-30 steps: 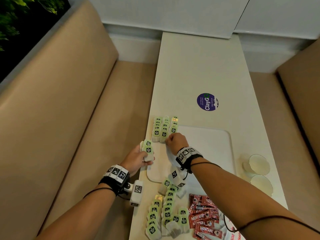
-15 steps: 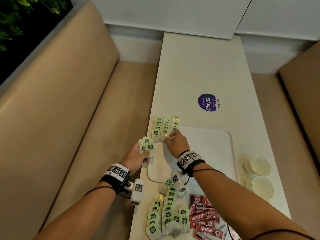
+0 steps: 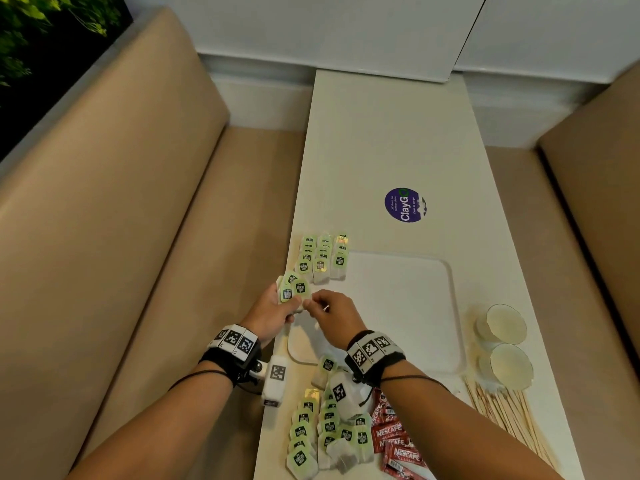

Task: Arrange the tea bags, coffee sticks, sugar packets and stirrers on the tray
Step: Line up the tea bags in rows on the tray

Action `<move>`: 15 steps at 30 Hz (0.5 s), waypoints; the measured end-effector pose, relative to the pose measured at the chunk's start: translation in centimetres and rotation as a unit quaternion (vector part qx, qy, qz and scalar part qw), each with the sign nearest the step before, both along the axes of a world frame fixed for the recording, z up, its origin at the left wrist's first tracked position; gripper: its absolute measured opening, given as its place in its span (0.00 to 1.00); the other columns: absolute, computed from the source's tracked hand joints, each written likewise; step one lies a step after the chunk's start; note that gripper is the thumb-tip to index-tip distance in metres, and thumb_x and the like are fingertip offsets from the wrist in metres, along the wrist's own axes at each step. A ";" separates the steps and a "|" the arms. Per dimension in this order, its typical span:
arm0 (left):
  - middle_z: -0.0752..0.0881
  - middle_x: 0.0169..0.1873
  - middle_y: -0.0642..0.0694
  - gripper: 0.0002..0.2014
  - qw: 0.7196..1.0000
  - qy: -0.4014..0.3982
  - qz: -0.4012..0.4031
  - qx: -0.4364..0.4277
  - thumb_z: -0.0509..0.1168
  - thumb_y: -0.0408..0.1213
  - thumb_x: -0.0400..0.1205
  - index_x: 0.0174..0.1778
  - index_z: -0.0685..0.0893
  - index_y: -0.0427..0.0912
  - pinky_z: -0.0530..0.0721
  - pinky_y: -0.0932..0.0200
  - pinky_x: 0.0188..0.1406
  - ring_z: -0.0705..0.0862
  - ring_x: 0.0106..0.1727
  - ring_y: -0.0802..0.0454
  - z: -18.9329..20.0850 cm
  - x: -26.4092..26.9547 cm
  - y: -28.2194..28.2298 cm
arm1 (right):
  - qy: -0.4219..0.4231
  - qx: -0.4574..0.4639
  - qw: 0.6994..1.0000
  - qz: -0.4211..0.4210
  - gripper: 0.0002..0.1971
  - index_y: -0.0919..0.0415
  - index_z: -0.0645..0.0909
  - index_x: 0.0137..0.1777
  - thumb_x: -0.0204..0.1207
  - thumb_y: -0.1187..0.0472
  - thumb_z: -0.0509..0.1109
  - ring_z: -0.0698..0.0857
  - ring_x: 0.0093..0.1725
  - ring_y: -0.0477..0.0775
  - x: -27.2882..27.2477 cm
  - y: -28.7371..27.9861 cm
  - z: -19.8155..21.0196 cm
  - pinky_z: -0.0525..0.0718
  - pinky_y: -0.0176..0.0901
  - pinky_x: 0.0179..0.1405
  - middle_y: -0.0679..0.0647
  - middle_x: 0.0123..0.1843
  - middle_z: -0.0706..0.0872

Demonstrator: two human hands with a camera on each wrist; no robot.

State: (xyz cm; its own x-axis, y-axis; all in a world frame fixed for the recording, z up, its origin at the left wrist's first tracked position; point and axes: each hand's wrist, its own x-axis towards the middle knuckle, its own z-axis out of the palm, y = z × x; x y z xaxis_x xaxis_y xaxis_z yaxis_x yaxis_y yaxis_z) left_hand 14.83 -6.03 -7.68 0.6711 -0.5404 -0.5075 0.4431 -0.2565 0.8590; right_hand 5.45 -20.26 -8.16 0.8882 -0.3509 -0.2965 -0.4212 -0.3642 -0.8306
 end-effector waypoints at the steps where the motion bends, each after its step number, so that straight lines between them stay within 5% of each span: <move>1: 0.90 0.50 0.47 0.12 1.000 0.002 0.000 0.000 0.65 0.31 0.87 0.64 0.80 0.47 0.81 0.56 0.39 0.84 0.45 0.51 -0.1 0.0 0.0 | -0.002 -0.001 1.000 -0.008 0.13 0.57 0.88 0.48 0.85 0.49 0.69 0.88 0.43 0.53 0.0 -0.1 -0.1 0.87 0.53 0.49 0.51 0.41 0.90; 11: 0.85 0.56 0.39 0.20 0.997 0.060 0.043 -0.003 0.59 0.17 0.84 0.67 0.77 0.42 0.87 0.52 0.57 0.86 0.57 0.44 -0.7 -0.1 0.0 | 0.049 -0.048 0.990 -0.121 0.13 0.57 0.89 0.48 0.85 0.50 0.69 0.86 0.43 0.53 1.6 -5.1 -1.1 0.80 0.43 0.46 0.51 0.41 0.89; 15: 0.88 0.55 0.44 0.17 0.999 0.036 0.020 -0.007 0.61 0.21 0.86 0.67 0.78 0.43 0.85 0.58 0.51 0.86 0.55 0.49 -0.3 -0.1 0.0 | 0.092 -0.055 0.985 -0.135 0.12 0.59 0.90 0.52 0.84 0.52 0.69 0.87 0.45 0.53 1.8 -6.3 -1.8 0.80 0.41 0.46 0.54 0.46 0.91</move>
State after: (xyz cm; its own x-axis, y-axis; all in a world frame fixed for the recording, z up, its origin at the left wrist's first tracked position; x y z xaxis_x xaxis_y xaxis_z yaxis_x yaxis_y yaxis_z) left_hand 14.75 -6.05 -8.02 0.6538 -0.5211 -0.5486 0.5139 -0.2263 0.8274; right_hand 7.28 -26.57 -9.99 0.6926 -0.6063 -0.3908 -0.6549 -0.3015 -0.6930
